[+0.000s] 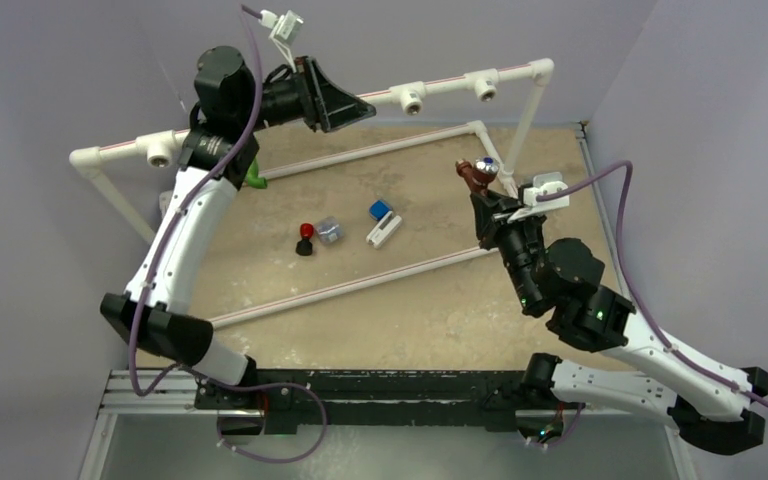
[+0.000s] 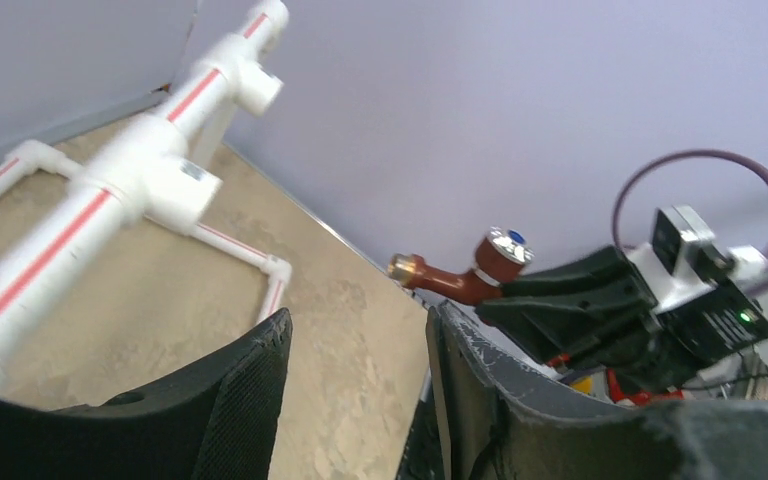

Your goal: Install the water faucets

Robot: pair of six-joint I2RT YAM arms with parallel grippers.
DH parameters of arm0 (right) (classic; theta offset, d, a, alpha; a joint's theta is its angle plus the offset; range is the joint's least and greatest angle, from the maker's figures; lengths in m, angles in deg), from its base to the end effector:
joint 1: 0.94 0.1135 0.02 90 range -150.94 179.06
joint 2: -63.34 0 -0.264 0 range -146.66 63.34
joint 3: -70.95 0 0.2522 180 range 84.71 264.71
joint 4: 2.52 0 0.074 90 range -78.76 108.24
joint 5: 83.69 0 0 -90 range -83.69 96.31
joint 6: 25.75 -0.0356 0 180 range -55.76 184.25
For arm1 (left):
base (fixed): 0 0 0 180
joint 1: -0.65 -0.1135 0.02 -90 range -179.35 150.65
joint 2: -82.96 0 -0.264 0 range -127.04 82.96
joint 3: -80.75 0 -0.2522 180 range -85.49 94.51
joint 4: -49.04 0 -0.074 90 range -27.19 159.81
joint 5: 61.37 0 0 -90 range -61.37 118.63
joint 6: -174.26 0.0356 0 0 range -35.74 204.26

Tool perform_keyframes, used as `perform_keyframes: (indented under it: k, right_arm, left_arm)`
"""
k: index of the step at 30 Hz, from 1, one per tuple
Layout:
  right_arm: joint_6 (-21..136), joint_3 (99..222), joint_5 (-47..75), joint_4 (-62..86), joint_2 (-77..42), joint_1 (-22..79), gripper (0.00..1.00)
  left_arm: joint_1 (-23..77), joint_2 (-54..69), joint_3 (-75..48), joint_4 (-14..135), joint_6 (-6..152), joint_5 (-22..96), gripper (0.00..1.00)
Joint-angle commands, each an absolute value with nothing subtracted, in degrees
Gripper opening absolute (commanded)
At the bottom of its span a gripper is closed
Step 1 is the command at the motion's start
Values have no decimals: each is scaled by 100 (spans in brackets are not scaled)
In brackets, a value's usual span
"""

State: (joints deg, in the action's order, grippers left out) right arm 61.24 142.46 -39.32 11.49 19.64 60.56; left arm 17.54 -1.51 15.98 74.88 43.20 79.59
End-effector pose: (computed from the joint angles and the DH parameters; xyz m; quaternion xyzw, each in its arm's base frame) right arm 0.0931 0.1181 0.4371 -0.0116 0.6453 0.1848 0.7411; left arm 0.2861 -0.1158 0.5135 0.1822 0.6632 -0.5767 0.4410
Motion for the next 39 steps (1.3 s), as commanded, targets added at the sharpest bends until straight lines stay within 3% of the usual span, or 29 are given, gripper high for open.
perform_keyframes:
  k: [1, 12, 19, 27, 39]
  right_arm:
    - [7220, 14449, -4858, 336, 2065, 6073, 0]
    - [8337, 14511, -5070, -508, 1697, 5827, 0]
    - [7928, 14914, -3518, -275, 1120, 4322, 0]
    - [7396, 15162, -2303, -90, 860, 3593, 0]
    - [6705, 15058, -1352, -81, 879, 2926, 0]
  left_arm:
    - [1790, -785, 2271, 6719, 4359, 7599, 49]
    - [2203, -2367, 4069, 6950, 5518, 5377, 40]
    - [2563, -2982, 4648, 7375, 6347, 3629, 32]
    - [2924, -3368, 4751, 7601, 6851, 1842, 25]
    - [3242, -3756, 4775, 7769, 7617, 803, 23]
